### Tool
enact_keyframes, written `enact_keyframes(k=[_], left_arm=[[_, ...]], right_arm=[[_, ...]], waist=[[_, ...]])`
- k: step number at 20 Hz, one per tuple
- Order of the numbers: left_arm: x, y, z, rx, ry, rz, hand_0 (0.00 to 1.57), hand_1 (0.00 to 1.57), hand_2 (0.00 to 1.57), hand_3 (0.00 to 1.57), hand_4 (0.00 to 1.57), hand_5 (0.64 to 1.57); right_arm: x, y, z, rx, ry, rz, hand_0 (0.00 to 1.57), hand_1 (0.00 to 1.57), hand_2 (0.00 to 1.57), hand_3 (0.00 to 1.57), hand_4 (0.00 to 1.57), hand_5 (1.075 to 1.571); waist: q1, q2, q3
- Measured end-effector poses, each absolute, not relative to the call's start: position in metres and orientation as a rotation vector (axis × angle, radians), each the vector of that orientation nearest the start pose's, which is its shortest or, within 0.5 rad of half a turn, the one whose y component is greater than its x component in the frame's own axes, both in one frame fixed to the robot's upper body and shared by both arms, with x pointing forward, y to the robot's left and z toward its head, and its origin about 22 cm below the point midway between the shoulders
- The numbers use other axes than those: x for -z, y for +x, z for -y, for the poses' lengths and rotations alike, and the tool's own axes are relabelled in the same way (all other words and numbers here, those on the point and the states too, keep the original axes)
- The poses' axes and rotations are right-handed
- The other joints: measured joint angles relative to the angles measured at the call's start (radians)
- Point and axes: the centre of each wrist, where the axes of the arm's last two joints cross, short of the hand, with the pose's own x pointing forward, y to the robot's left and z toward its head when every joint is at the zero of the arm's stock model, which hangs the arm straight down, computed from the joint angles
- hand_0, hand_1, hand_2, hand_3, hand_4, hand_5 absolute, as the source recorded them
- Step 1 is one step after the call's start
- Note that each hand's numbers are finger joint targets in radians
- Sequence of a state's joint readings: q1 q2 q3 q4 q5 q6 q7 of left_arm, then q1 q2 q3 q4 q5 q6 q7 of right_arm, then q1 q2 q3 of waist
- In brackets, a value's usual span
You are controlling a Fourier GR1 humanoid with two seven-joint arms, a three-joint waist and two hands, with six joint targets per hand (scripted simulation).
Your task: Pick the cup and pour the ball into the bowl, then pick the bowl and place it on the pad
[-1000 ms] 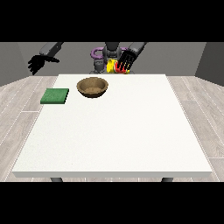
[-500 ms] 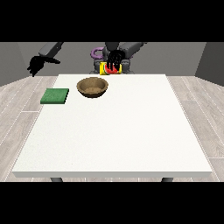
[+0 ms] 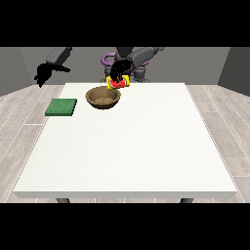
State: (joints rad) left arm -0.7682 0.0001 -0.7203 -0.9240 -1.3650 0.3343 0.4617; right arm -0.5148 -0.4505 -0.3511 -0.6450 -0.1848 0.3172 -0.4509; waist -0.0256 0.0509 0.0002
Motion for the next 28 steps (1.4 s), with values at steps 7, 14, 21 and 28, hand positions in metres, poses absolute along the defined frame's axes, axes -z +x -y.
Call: enact_keyframes(k=[7,14,21,28], left_arm=[[-0.043,0.328,-0.005,1.727,1.435,1.686,0.77,0.77,1.57,1.57,1.20,1.416],[-0.075,0.333,0.012,1.925,1.599,1.631,1.54,1.54,1.57,1.57,1.21,1.462],[-0.089,0.334,0.010,1.945,1.619,1.653,1.35,1.35,1.57,1.57,1.19,1.456],[-0.111,0.353,-0.043,1.435,1.334,1.816,0.28,0.28,1.57,1.57,1.00,1.571]], right_arm=[[0.000,0.332,0.412,0.063,-0.033,1.710,0.00,0.00,0.00,0.24,0.00,1.521],[0.008,0.325,0.419,0.089,-0.056,1.681,0.00,0.00,0.00,0.20,0.00,1.518],[0.018,0.317,0.422,0.111,-0.040,1.647,0.00,0.00,0.00,0.00,0.46,1.557],[0.036,0.303,0.421,0.171,-0.041,1.579,0.00,0.00,0.00,0.00,0.47,1.558]], waist=[[-0.008,-0.004,0.0004],[0.015,-0.034,0.0005],[0.045,-0.026,0.0000],[0.131,-0.042,-0.0032]])
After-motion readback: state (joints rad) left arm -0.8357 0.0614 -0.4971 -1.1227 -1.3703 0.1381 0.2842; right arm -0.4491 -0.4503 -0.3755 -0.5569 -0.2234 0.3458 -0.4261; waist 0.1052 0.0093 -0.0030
